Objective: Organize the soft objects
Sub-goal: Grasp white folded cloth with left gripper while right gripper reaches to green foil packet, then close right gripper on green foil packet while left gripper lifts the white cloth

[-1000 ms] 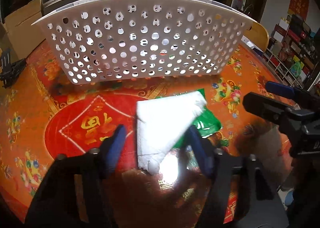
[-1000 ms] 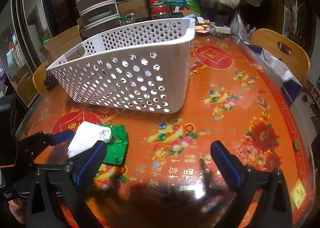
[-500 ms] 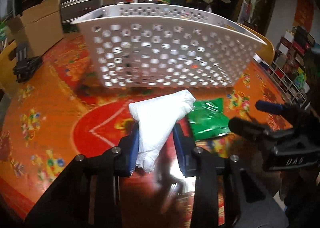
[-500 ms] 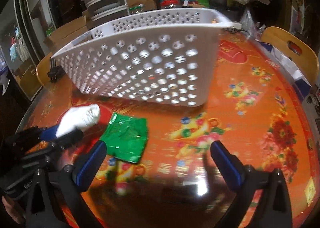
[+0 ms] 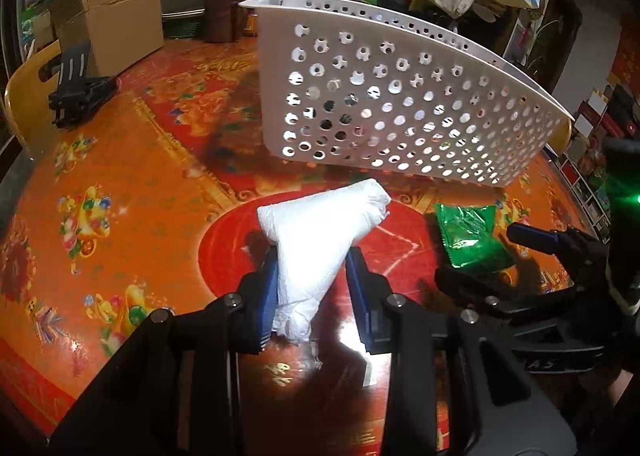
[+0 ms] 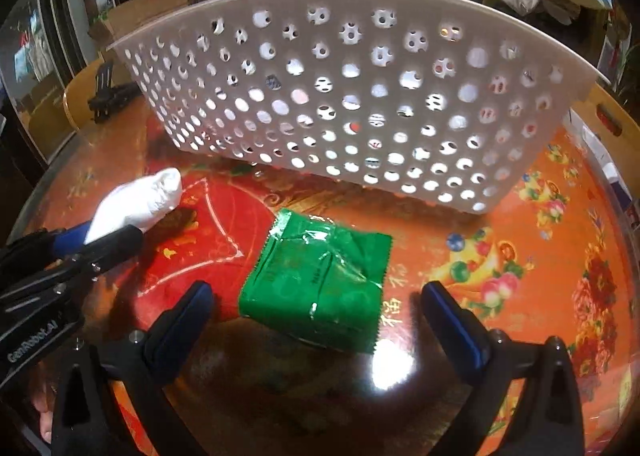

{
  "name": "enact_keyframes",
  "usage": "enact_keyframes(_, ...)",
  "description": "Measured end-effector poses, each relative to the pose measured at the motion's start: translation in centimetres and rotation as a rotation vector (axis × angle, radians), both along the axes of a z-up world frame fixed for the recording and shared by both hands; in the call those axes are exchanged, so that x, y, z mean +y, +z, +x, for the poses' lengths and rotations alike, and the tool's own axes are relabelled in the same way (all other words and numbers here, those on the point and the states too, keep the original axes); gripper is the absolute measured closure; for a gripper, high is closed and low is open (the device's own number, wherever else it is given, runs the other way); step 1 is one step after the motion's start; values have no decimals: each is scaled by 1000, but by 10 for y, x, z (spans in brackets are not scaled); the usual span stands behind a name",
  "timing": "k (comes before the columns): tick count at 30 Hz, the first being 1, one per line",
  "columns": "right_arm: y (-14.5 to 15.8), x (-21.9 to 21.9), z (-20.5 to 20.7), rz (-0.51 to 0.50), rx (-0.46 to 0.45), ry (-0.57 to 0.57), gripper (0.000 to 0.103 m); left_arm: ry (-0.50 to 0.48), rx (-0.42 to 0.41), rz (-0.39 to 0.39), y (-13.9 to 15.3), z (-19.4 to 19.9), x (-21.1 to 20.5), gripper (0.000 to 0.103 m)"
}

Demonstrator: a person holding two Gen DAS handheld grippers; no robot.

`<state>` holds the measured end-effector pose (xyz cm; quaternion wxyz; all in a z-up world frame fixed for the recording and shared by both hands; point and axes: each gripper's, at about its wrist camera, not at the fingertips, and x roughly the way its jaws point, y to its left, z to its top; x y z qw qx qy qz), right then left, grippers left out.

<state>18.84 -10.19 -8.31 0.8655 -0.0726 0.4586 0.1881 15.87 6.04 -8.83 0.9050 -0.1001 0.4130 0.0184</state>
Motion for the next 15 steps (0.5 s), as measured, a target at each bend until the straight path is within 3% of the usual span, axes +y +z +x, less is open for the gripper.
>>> enact_keyframes(6, -3, 12, 4, -42, -14, -2, 1, 9, 2, -5, 0, -2, 0, 73)
enact_keyframes(11, 0, 11, 3, -34, -41, 0, 19, 6, 5, -1, -2, -1, -2, 73)
enact_keyframes(13, 2, 6, 1, -31, -52, 0, 35, 6, 6, -2, -3, -1, -3, 73)
enact_keyframes(15, 4, 0, -2, -28, -60, -1, 39, 5, 5, -3, -3, -1, -3, 73)
